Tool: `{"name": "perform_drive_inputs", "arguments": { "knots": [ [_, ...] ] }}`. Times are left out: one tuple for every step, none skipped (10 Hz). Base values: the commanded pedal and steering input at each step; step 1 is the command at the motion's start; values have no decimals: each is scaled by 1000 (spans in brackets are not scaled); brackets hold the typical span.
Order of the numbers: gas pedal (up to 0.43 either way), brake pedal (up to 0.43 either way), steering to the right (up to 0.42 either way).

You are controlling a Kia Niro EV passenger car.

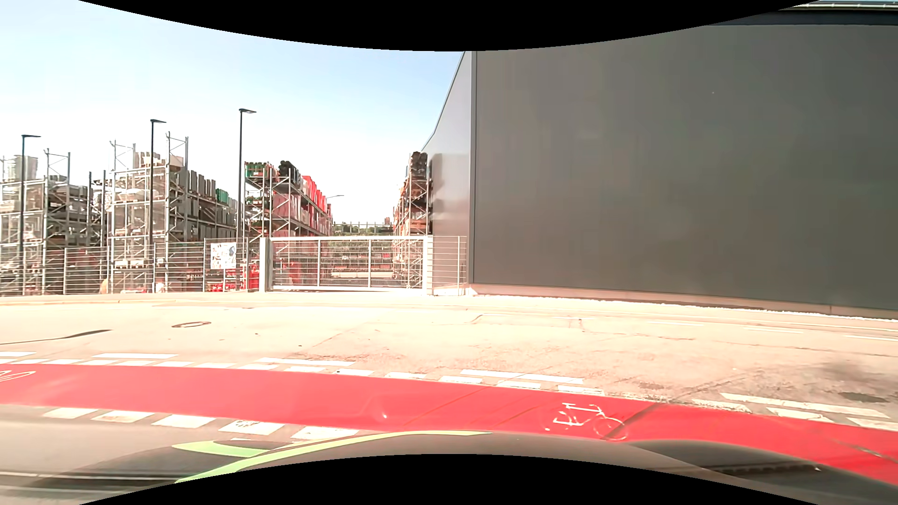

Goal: Follow the waypoints while adhering to traffic rules and regulations

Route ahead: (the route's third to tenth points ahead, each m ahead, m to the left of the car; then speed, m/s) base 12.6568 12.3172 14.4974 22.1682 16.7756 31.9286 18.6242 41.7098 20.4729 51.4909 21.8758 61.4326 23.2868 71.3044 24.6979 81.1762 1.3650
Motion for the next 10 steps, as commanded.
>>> {"name": "perform_drive_inputs", "arguments": {
  "knots": [
    [0,293,97],
    [0,287,83],
    [0,280,70],
    [0,280,58],
    [0,268,49],
    [0,262,44],
    [0,262,39],
    [0,262,36],
    [0,262,36],
    [0,262,36]
  ]
}}
